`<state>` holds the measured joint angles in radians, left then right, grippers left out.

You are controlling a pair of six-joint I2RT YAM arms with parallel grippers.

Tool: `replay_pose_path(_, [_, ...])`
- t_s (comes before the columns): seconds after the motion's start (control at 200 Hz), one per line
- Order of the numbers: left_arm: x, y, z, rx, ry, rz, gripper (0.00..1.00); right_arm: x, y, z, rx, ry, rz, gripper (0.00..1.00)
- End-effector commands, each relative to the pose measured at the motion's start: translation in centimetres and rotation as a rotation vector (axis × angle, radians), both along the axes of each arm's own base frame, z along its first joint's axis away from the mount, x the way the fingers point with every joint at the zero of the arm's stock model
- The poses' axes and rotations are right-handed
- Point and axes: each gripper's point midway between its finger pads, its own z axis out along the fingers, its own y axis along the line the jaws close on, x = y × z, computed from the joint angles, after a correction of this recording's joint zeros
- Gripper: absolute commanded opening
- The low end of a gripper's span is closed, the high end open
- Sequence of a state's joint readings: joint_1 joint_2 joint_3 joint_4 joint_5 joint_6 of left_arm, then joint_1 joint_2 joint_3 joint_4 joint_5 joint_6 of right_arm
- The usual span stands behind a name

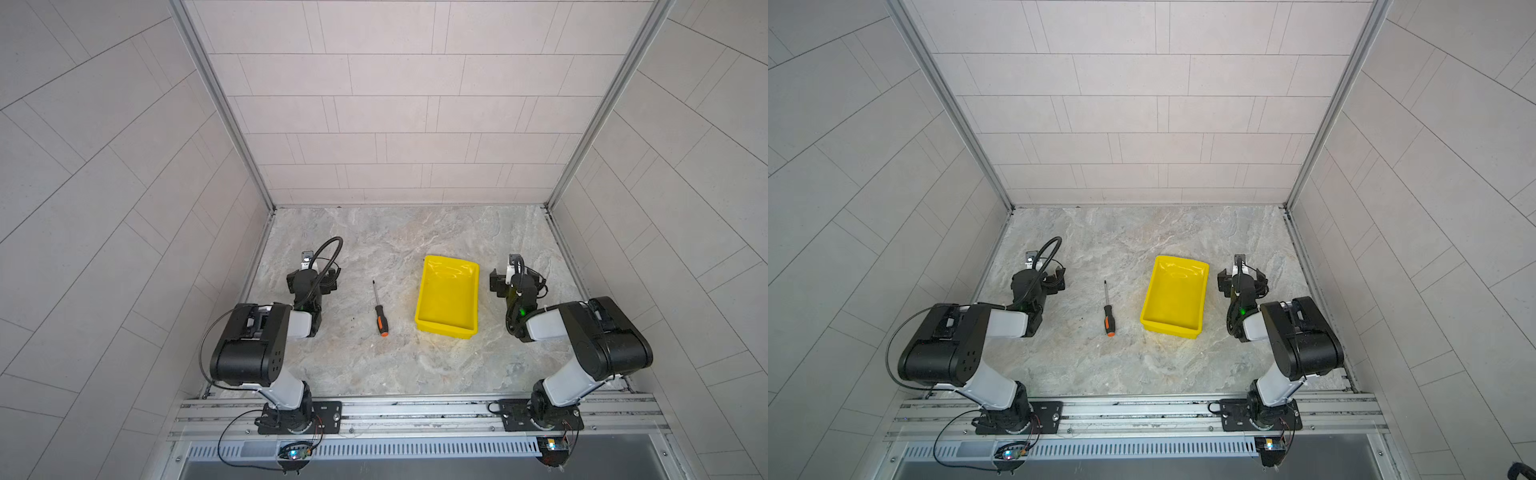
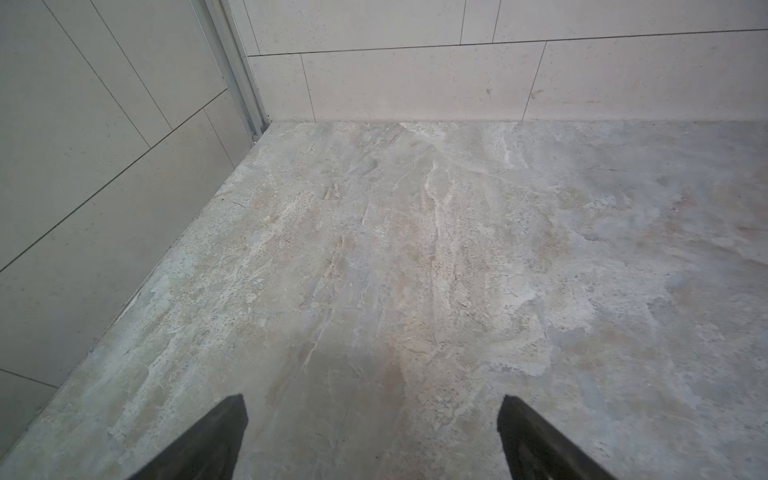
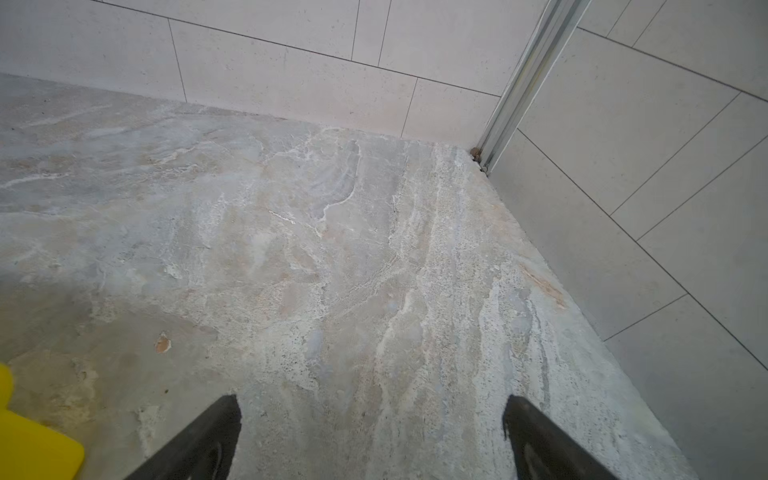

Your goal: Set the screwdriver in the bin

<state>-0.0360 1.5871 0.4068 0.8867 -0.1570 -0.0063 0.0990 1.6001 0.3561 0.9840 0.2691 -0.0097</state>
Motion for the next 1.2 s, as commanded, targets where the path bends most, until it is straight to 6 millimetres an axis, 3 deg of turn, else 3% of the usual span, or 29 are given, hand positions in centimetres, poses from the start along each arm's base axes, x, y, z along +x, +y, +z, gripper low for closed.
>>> replay_pose_path(0.0, [0.1, -0.04, 0.31, -0.033, -0.022, -0.031, 1.0, 0.08, 0.1, 0.85, 0.01, -0.024, 0.007, 0.99])
replay_pose_path(1.196, [0.22, -0.66, 0.29, -0.06, -0.025, -0.086, 1.0, 0.14, 0.12, 0.8, 0.022, -0.032, 0.016, 0.99])
